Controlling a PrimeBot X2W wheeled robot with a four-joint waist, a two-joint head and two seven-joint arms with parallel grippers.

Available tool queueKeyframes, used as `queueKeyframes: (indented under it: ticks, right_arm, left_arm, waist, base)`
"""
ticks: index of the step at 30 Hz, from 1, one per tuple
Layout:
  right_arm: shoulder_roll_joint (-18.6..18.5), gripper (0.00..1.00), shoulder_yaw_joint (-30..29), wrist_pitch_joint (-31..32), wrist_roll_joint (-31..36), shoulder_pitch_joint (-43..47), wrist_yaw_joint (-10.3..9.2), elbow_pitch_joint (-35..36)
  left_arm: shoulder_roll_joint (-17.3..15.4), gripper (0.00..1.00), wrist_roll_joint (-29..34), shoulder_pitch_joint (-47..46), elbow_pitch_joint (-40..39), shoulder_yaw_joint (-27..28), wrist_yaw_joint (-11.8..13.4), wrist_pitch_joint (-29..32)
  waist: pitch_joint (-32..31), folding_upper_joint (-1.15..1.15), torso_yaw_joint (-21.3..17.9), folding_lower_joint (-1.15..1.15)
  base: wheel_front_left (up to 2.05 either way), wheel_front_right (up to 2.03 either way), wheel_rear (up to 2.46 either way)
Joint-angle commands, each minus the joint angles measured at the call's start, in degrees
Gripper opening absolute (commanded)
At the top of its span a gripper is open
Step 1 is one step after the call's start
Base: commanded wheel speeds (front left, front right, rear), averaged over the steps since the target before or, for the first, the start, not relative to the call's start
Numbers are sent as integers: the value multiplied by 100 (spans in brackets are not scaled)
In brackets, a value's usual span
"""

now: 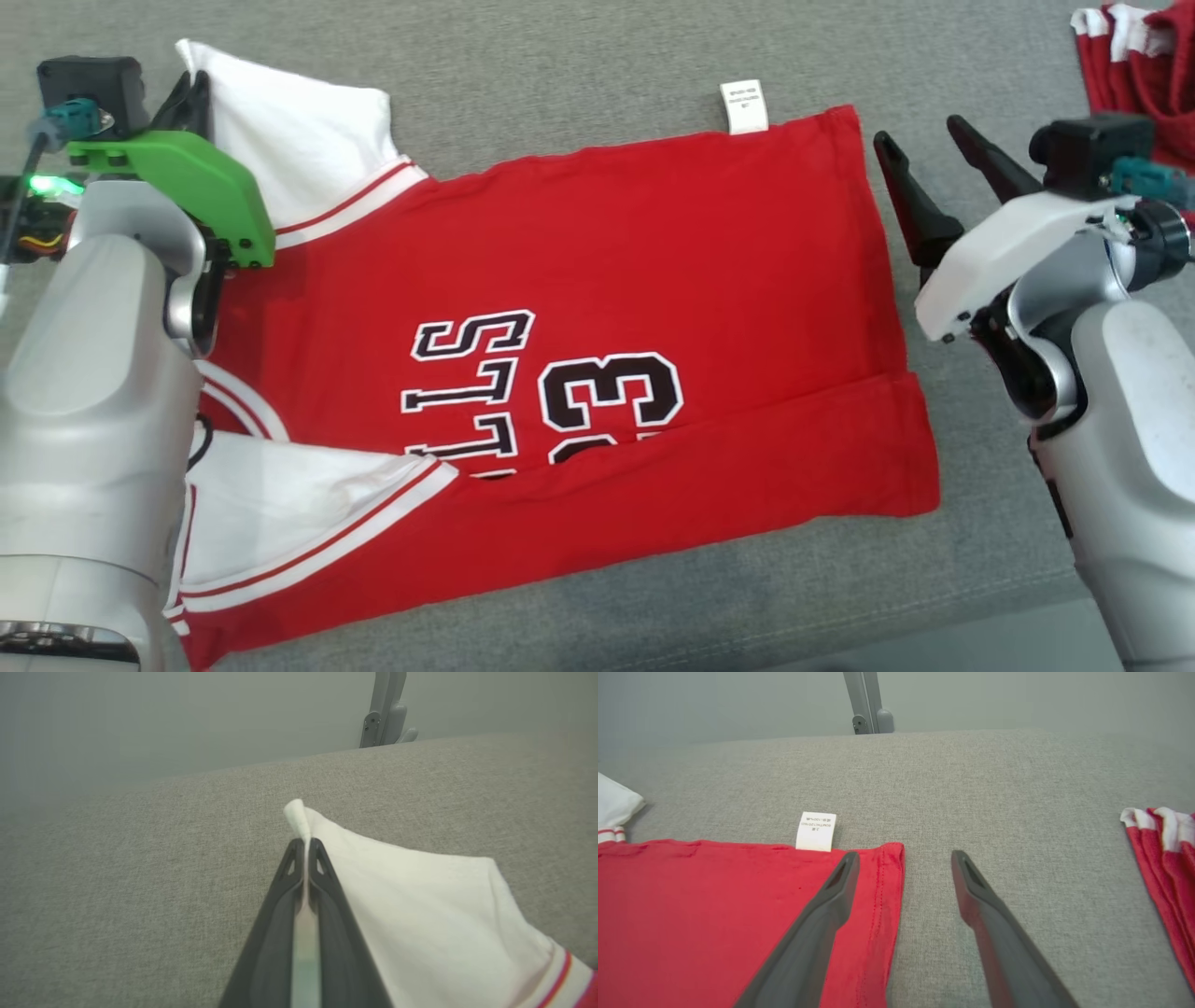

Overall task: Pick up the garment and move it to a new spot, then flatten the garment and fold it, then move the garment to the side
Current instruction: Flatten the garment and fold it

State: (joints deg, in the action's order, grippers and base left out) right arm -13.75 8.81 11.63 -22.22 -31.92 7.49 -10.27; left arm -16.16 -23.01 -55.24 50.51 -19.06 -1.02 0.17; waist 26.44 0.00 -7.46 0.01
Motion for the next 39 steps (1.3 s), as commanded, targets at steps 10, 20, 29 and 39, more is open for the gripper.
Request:
queueKeyframes:
  ticks: [10,20,29,39]
  right_arm:
    - [-354,100,444,604,-81,-1175,-1,-1830]
    - [-436,40,792,772,-333,-1824,-1,-2907]
    - [-558,0,1142,402,-635,-1873,-2,-3101]
    - [-977,0,1486,-95,-1164,-1299,-2,-2413]
  left_arm:
    - [260,0,-126,263,-608,-120,-51,-283]
    - [288,0,-214,353,-958,-155,7,-275]
    - [149,0,-362,741,-1329,-56,33,-490]
    - [-35,0,-512,1650,-2221,30,171,-594]
  waist:
    - [-3,0,641,-1]
    - [65,0,813,-1]
    - [-121,0,803,-1]
    - [-569,0,788,-1]
  base:
    - [0,0,0]
    - [0,0,0]
    - [0,0,0]
    - [0,0,0]
